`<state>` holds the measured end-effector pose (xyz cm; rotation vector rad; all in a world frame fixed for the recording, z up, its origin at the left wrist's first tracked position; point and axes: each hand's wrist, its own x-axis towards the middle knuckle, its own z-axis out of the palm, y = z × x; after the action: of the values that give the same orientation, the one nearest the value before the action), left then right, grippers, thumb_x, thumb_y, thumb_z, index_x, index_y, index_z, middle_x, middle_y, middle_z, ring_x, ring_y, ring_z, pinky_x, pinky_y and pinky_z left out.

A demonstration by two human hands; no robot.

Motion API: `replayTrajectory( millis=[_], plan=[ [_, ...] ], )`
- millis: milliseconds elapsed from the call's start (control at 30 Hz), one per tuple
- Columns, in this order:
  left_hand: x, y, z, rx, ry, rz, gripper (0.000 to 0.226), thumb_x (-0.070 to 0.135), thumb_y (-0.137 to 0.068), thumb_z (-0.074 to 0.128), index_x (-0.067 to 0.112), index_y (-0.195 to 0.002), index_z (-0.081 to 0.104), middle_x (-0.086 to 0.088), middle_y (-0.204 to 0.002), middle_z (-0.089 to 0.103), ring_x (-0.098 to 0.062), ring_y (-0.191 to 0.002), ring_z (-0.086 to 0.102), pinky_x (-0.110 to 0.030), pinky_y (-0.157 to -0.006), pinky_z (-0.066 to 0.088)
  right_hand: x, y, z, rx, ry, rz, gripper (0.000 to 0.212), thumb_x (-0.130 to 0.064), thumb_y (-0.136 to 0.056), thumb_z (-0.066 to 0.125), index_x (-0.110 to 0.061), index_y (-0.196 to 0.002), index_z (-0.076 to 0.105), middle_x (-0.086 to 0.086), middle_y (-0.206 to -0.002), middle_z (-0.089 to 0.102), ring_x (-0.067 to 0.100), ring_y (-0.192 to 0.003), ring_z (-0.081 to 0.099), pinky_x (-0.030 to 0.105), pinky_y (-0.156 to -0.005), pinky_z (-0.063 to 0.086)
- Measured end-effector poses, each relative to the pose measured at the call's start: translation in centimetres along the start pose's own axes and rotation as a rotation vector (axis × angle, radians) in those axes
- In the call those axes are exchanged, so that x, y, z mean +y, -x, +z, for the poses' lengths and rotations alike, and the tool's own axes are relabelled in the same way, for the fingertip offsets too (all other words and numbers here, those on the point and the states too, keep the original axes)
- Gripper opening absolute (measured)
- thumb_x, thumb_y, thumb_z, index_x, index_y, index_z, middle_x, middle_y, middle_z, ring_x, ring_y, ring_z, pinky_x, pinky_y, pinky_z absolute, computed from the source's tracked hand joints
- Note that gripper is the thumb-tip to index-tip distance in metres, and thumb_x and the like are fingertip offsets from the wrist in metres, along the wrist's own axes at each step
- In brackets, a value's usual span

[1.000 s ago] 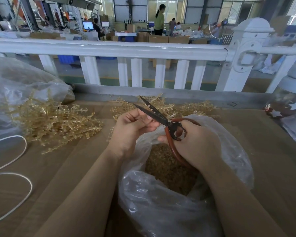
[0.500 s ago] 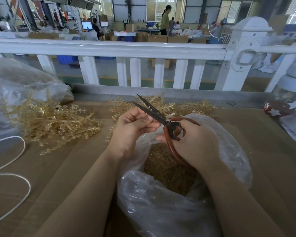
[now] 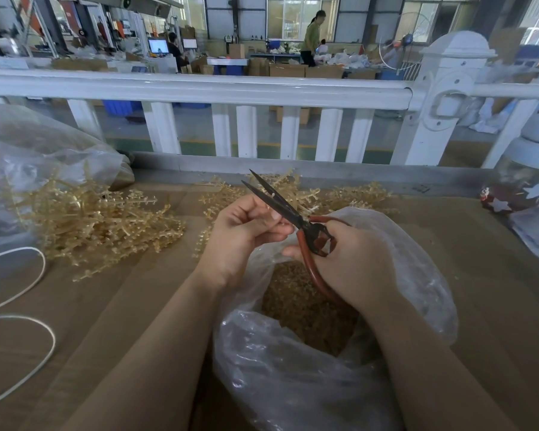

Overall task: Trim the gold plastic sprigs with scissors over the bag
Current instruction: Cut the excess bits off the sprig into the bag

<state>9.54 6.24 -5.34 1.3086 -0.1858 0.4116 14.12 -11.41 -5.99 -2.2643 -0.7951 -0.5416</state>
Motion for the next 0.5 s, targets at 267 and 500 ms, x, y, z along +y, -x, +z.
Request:
replayTrajectory(
  millis=[267,500],
  plan=[
    [0.04,0.06,0.09,-0.001,-0.001,-0.009,0.016,0.009,-0.082,0.063,0.0,-0.095,0.063,-0.007,-0.081,0.073,-0.016,-0.072,0.07,-0.026,-0.07,0.056,-0.06,0.04,0.2,-0.022,-0.053,0.032,0.078,-0.097,-0.066,0.039,-0.035,-0.102,0.071,-0.025,-0.079,0.061,-0.006,-0.069,0.054,0.006,-0.064,0.037],
    [0.1,0.16,0.16,0.002,-0.052,0.01,0.013,-0.005,-0.091,0.055,0.003,-0.096,0.065,-0.008,-0.083,0.074,-0.017,-0.073,0.071,-0.028,-0.071,0.057,-0.03,-0.02,0.34,-0.004,-0.036,0.041,0.076,-0.097,-0.065,0.042,-0.035,-0.1,0.071,-0.022,-0.076,0.062,-0.002,-0.069,0.057,0.013,-0.063,0.045]
  ],
)
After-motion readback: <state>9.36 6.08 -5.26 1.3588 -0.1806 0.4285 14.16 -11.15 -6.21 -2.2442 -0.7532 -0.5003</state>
